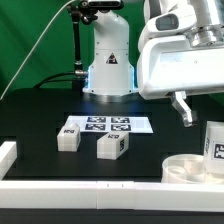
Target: Assemble stool
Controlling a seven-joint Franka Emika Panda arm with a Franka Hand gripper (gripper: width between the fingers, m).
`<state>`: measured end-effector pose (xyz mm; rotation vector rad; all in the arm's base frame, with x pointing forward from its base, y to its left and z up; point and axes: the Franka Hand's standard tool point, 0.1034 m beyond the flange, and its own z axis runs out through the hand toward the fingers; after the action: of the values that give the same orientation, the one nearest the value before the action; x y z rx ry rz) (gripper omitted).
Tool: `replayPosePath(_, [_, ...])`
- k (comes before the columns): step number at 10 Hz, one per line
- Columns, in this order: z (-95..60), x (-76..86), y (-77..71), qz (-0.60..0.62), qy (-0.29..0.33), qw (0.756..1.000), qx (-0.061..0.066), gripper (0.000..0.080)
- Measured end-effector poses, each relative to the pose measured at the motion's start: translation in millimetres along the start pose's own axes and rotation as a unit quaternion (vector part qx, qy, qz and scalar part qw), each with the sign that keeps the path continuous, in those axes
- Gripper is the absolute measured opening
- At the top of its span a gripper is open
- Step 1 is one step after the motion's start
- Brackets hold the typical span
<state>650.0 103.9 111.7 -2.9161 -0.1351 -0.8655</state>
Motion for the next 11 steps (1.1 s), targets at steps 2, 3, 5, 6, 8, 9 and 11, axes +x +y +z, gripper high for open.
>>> replayPosePath(2, [-2.7, -5.2, -0.3, 0.044, -0.048, 0.998, 0.004, 0.0648])
replayPosePath(3, [-3.7, -2.7, 0.3, 0.044, -0.087, 0.995, 0.01, 0.0648])
replayPosePath(5, [-3.2, -8.0, -4.4, 0.045, -0.148, 0.988, 0.021, 0.0648])
replayPosePath(6, [-4.9, -7.0, -5.7, 0.045, -0.183, 0.982, 0.027, 0.0648])
replayPosePath(8, [-6.4, -8.2, -10.0, 0.093, -0.215, 0.972, 0.012, 0.0648])
replayPosePath(9, [-5.2, -9.6, -16.8, 0.111, -0.215, 0.97, -0.002, 0.0648])
replayPosePath(11, [-3.7, -11.8, -19.2, 0.104, -0.217, 0.971, -0.003, 0.0648])
